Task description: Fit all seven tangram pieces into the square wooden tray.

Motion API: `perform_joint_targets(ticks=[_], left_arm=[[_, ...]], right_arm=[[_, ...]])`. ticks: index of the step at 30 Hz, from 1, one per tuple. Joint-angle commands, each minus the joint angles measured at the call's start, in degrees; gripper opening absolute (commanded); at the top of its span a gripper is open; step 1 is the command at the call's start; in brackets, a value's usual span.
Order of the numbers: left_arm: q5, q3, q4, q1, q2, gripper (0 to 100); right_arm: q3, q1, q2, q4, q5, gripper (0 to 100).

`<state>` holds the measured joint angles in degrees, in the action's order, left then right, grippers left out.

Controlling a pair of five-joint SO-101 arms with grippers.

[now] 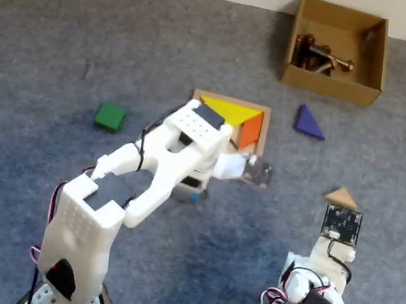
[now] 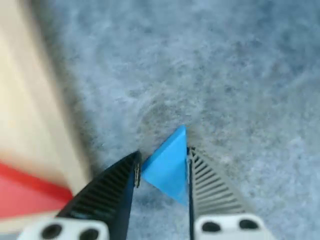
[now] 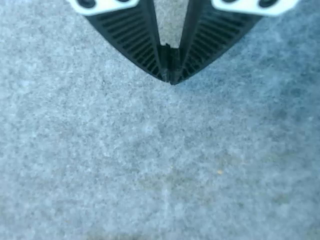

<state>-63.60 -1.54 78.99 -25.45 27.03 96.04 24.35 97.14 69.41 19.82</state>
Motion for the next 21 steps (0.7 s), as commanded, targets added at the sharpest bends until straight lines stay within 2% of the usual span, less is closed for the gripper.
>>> perform_joint_targets(ticks=[1, 8, 11, 14, 19, 21], left_arm=[[9.8, -6.5, -0.1, -0.8, -6.1, 0], [15.8, -7.6, -0.2, -2.3, -9.2, 0], [20.5, -7.7, -0.5, -2.9, -10.0, 0], [27.7, -8.4, -3.9, -2.8, -10.2, 0], [46.6, -10.3, -12.4, -2.2, -10.0, 0], [51.9, -10.2, -16.2, -2.0, -10.0, 0]], right_arm=[[6.6, 0.8, 0.8, -1.0, -0.1, 0.5], [6.6, 0.8, 0.8, -1.0, -0.1, 0.5], [6.6, 0.8, 0.8, -1.0, -0.1, 0.5], [6.6, 0.8, 0.8, -1.0, -0.1, 0.5], [6.6, 0.8, 0.8, -1.0, -0.1, 0.5], [6.6, 0.8, 0.8, -1.0, -0.1, 0.5]])
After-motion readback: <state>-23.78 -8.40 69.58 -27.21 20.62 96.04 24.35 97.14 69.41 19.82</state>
